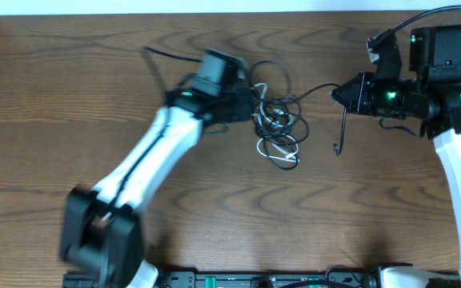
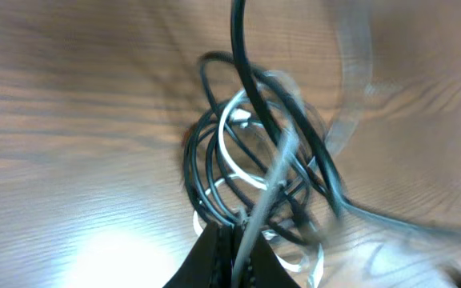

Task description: Untangle cables

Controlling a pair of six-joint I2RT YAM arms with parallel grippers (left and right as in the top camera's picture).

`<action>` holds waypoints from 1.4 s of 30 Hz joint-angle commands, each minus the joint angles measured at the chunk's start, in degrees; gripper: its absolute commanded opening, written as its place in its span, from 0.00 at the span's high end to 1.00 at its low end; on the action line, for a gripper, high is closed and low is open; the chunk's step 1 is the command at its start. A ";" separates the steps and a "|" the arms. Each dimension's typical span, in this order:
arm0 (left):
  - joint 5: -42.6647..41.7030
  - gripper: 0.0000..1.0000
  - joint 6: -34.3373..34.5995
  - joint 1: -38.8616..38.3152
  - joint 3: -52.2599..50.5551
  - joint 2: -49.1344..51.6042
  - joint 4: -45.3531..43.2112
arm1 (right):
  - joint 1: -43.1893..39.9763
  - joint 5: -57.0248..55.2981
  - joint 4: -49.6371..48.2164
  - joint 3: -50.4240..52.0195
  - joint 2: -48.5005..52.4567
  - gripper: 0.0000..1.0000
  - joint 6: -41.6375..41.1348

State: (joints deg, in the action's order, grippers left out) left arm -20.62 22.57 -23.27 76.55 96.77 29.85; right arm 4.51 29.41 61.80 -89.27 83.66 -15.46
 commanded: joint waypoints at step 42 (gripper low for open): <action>-13.92 0.93 6.60 18.38 21.31 -23.21 -1.29 | -8.28 -14.27 2.49 -0.17 26.18 0.99 2.93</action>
State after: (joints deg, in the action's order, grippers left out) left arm -31.57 24.08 -5.23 95.20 74.39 29.89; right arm -3.55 15.55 64.49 -89.27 109.75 -13.19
